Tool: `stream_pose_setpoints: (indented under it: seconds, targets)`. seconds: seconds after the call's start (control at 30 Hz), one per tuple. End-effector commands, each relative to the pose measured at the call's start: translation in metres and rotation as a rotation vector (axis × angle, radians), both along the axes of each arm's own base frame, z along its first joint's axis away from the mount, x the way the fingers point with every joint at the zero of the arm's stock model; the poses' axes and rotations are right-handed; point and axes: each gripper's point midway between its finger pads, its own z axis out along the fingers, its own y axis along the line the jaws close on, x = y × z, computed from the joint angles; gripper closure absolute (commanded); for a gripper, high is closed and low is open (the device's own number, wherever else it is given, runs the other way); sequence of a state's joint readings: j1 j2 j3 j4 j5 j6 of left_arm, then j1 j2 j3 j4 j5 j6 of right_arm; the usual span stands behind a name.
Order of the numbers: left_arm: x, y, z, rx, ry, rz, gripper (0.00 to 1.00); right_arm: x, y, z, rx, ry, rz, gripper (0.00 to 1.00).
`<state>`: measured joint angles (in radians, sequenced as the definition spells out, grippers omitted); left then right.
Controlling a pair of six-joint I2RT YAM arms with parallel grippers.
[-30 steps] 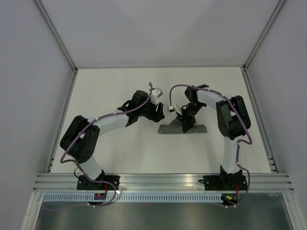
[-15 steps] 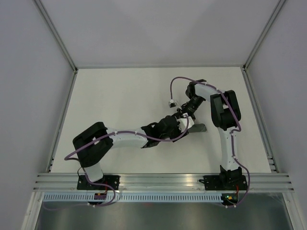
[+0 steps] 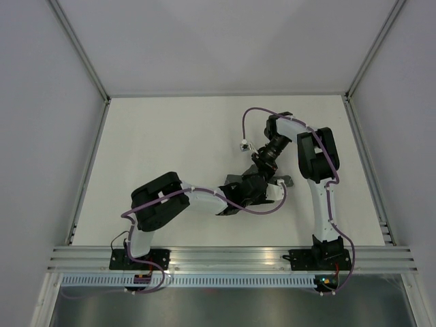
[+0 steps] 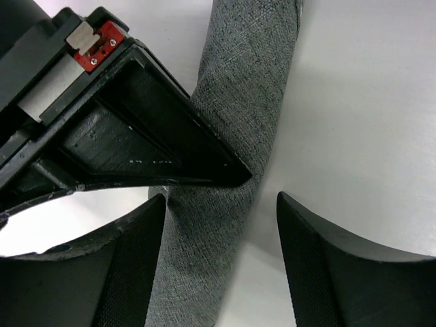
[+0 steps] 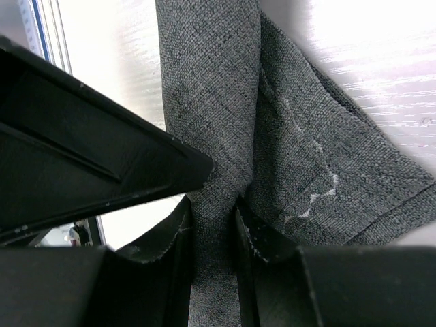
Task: Fold the napkin, place the utensils inside, and roll it up
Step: Roll the napkin at the center of the board.
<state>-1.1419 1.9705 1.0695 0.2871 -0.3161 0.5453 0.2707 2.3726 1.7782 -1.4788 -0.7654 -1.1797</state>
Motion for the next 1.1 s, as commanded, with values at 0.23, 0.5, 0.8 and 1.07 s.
stream_pose_setpoints:
  seconds: [0.23,0.5,0.8,1.07]
  targets:
    - [-0.009,-0.001,-0.028,0.106,0.023,-0.083,0.42,0.010,-0.005,-0.021,-0.005,-0.040,0.042,0.67]
    - [-0.021,0.005,-0.052,0.145,0.169,-0.110,0.73,0.009,-0.005,-0.020,0.003,-0.034,0.037,0.54]
    - [-0.031,0.006,-0.060,0.130,0.268,-0.137,0.78,0.017,-0.005,-0.004,0.034,-0.062,-0.014,0.41]
    - [-0.038,0.010,-0.065,0.134,0.322,-0.148,0.78,0.044,-0.011,0.030,0.087,-0.168,-0.131,0.02]
